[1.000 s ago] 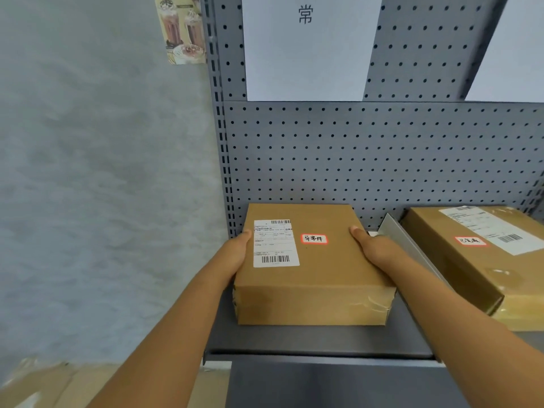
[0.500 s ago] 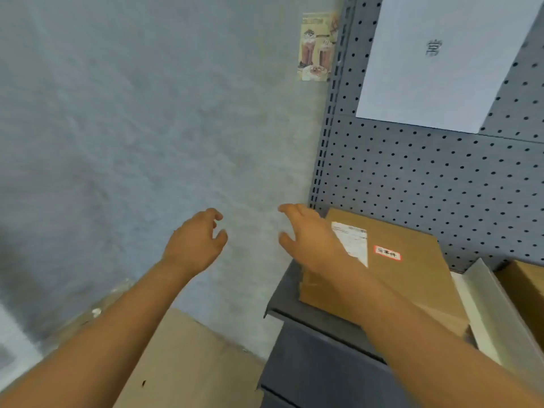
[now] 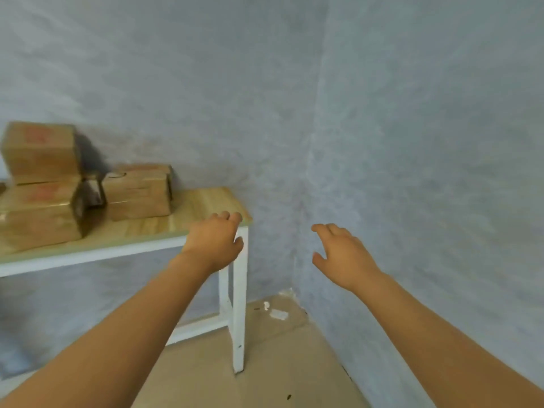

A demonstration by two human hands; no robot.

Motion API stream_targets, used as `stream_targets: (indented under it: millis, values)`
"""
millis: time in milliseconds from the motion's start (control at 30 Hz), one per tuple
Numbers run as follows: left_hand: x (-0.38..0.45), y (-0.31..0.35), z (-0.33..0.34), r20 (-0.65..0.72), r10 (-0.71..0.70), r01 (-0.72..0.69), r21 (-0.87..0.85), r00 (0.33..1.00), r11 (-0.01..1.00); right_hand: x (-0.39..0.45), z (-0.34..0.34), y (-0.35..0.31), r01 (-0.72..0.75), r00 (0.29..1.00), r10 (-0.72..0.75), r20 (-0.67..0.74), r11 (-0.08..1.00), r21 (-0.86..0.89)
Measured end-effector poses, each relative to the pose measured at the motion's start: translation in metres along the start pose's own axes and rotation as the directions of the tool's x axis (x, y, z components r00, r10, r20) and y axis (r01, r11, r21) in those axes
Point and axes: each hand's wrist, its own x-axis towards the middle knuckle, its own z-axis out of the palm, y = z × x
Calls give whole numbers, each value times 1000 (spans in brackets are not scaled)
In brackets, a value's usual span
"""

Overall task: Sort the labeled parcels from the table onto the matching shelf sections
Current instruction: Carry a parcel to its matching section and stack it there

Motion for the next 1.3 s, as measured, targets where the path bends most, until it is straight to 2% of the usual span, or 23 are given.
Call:
stream_targets:
  millis: [267, 367, 467, 633, 733, 933, 1033, 1100, 1167, 1200, 1300]
  values:
    - [15, -224, 6, 48, -227, 227, 4, 973, 974, 154, 84, -180, 105, 992, -117, 47, 972, 210]
    - [25, -284, 16, 77, -331, 336, -58, 940, 940, 205, 111, -219, 100, 988, -129, 88, 955, 279]
    - [45, -333, 33, 107, -422, 435, -190, 900, 880, 258, 138, -244, 40, 986, -98, 135, 924, 381]
    - [93, -396, 68, 167, -534, 550, -414, 829, 725, 351, 184, -269, -20, 982, -74, 175, 877, 480]
    - [132, -429, 87, 216, -628, 630, -529, 748, 568, 410, 210, -282, -63, 983, -44, 180, 837, 544]
    - [210, -488, 109, 331, -756, 775, -526, 566, 350, 512, 235, -305, -203, 968, 54, 244, 737, 644]
    - [236, -509, 123, 435, -761, 782, -605, 481, 149, 549, 241, -314, -291, 944, 87, 317, 671, 682]
    - [246, -518, 132, 535, -723, 772, -636, 437, -4, 560, 247, -319, -368, 901, 50, 430, 612, 700]
    - [255, -522, 137, 620, -655, 744, -655, 431, -130, 569, 253, -321, -466, 835, 3, 551, 539, 702]
    - [259, -522, 137, 642, -625, 735, -660, 443, -157, 573, 256, -322, -495, 810, -18, 586, 515, 700]
    - [272, -522, 133, 605, -624, 729, -679, 495, -80, 582, 255, -321, -502, 817, -22, 577, 467, 728]
